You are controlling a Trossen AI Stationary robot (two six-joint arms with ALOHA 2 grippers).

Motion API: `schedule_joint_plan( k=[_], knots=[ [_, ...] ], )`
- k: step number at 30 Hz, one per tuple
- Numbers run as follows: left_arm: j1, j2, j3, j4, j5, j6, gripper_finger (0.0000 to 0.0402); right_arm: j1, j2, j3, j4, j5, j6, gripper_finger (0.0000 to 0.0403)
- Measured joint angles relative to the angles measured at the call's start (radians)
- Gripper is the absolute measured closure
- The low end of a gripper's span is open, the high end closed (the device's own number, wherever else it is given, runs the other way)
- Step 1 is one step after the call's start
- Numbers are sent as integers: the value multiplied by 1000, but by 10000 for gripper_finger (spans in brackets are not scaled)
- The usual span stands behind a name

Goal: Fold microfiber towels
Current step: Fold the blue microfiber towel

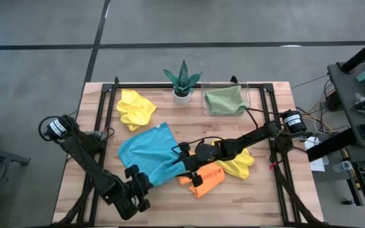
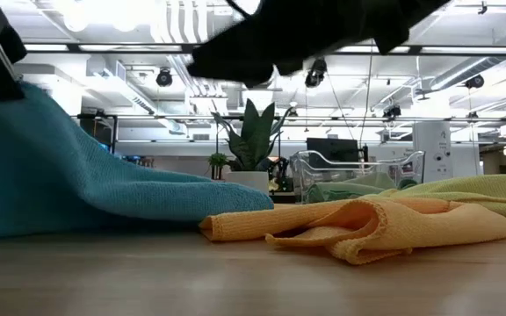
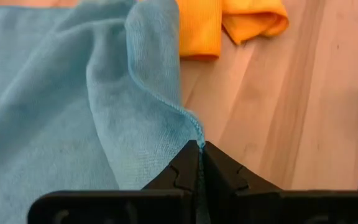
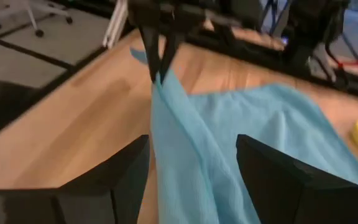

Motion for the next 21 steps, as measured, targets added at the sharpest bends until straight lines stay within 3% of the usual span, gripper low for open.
schedule_joint_plan(
  k=[6,12,16,21],
  knots=[
    [0,0,1,6,-23,-1,401,0,3,31,2,-31,-5,163],
    [7,0,1,31,-29,-1,401,0,129,85,83,-53,-17,167],
    [11,-1,1,41,-29,-5,401,0,214,149,64,-64,-31,168],
    [14,-1,1,55,-29,-6,402,0,274,234,-40,-166,-33,172]
  ],
)
